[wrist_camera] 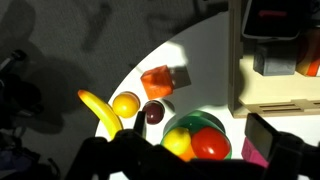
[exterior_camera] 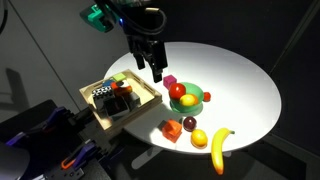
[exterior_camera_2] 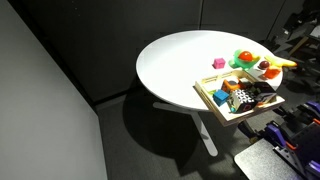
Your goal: Pick up the orange block and put it in the wooden tray
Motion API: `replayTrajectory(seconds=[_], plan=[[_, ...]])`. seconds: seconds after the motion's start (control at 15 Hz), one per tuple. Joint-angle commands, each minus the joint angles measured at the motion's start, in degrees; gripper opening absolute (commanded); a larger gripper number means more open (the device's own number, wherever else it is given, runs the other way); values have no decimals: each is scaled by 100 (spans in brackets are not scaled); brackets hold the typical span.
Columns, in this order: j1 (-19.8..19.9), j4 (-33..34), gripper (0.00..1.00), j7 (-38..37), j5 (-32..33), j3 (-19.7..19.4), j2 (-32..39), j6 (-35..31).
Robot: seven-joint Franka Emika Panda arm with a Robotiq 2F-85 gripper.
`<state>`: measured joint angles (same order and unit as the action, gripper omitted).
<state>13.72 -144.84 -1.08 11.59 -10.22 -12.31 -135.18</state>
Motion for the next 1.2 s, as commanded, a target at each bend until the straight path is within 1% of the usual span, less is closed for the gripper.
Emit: replayTrajectory(seconds=[0.0,0.33,0.53,0.8,1.13], plan=[[-17,19,100,-1,3,-16,3,20],[-17,30,100,-1,3,-16,6,20],[47,137,100,-54,22,-81,205,-43],[88,264,100,60,-26,-258,619,-77],[106,527,100,405,-267,-479,1382,-324]])
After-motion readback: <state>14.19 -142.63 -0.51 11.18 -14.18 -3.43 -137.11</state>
